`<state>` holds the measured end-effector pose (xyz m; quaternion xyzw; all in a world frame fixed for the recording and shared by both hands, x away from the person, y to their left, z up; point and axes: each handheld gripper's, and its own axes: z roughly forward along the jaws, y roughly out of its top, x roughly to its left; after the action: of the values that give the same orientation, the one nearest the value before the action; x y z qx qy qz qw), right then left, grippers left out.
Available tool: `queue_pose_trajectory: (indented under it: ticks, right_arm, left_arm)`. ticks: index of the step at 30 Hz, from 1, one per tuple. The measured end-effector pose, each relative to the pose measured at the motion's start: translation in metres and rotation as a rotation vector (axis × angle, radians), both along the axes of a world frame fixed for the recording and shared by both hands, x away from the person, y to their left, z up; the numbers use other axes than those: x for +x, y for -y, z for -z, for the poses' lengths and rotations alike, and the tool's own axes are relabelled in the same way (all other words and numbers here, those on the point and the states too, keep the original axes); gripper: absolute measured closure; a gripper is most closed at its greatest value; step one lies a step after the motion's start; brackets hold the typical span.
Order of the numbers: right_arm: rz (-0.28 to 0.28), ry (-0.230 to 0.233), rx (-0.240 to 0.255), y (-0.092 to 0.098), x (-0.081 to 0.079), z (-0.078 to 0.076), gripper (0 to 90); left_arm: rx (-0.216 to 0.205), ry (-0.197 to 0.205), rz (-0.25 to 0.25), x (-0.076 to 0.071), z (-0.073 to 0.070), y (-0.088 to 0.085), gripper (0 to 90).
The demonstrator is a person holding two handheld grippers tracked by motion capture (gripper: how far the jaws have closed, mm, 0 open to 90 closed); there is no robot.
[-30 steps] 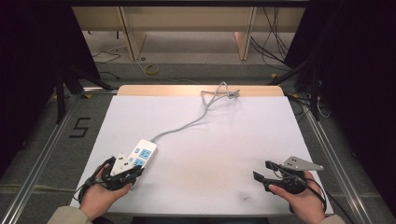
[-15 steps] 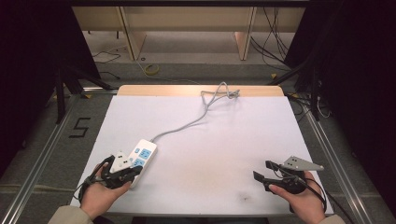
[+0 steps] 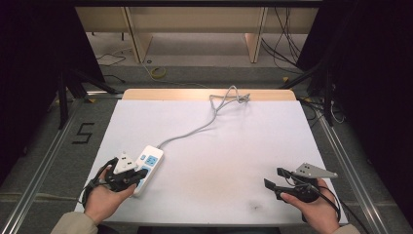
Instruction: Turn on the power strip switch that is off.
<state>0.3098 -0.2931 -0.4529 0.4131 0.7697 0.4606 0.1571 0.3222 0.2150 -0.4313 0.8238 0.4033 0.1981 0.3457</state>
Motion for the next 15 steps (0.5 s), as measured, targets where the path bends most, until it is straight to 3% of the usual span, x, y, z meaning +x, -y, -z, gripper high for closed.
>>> queue_pose_trajectory:
  ticks: [15]
  right_arm:
    - [-0.005, -0.004, -0.002, -0.0004, -0.0001, 0.0002, 31.5]
  left_arm:
    - [0.004, -0.006, -0.021, 0.0098, -0.0016, -0.0004, 89.7]
